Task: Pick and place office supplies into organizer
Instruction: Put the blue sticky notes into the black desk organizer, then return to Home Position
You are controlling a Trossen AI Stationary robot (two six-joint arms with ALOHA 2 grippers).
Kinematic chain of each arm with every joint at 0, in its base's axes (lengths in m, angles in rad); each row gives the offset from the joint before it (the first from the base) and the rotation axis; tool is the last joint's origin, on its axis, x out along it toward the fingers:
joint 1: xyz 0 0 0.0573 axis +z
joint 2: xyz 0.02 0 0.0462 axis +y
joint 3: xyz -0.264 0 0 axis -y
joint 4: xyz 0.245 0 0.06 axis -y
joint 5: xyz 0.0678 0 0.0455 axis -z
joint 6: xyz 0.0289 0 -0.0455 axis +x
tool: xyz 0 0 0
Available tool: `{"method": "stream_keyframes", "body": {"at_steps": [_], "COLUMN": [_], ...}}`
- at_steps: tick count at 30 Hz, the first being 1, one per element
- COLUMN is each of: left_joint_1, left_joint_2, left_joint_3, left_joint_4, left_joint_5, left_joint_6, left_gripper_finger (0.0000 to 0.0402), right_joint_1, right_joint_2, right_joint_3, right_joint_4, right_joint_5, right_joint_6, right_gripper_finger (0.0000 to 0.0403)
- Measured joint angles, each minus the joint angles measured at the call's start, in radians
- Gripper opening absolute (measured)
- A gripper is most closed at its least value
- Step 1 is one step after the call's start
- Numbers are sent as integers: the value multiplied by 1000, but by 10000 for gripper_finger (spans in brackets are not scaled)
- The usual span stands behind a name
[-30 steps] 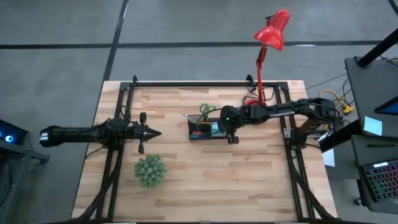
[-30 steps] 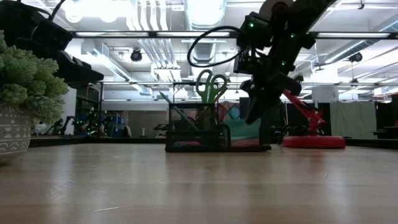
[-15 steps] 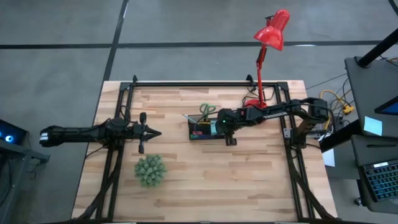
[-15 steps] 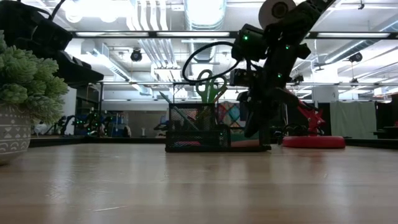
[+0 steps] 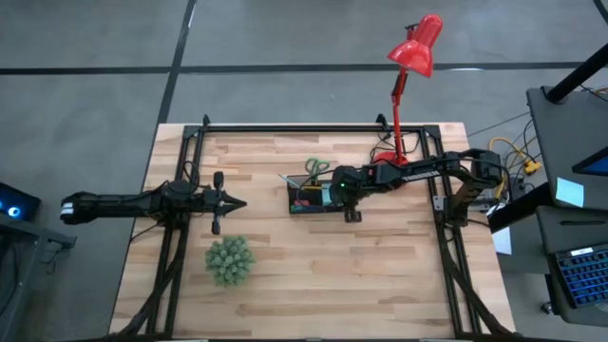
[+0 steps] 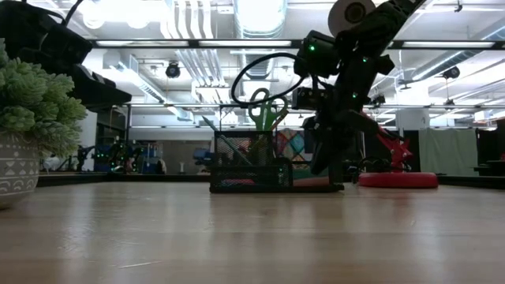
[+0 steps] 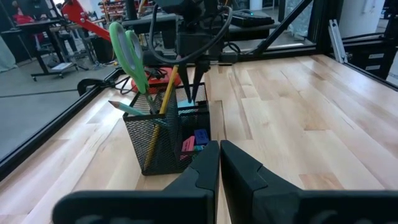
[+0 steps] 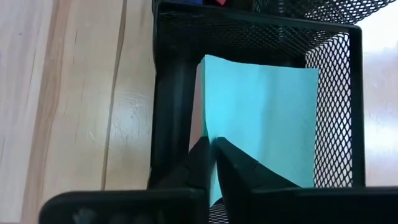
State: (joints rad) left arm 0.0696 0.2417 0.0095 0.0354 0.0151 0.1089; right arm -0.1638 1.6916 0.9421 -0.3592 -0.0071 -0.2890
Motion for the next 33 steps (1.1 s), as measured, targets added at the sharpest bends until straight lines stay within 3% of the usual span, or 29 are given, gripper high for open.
{"method": "stream_keyframes", "body": {"at_steps": [13, 18, 23, 27, 33], "left_joint_1": [0, 0, 0, 0, 0], "left_joint_2": [0, 0, 0, -1, -2], "left_joint_3": [0, 0, 0, 0, 1], "left_joint_4": [0, 1, 1, 1, 3], "left_joint_5": [0, 0, 0, 0, 0], "left_joint_6": [0, 1, 0, 0, 0], "left_gripper_finger": [0, 0, 0, 0, 0], "right_joint_1": [0, 0, 0, -4, -7], "right_joint_2": [-11, -49, -133, -247, -471], "right_joint_3": [0, 16, 1, -85, -346], "right_joint_4": [0, 24, 80, 271, 558], "right_joint_5": [-5, -79, -88, -130, 25], "right_joint_6": [70, 83, 77, 92, 195], "right_gripper_finger": [138, 166, 161, 140, 97]}}
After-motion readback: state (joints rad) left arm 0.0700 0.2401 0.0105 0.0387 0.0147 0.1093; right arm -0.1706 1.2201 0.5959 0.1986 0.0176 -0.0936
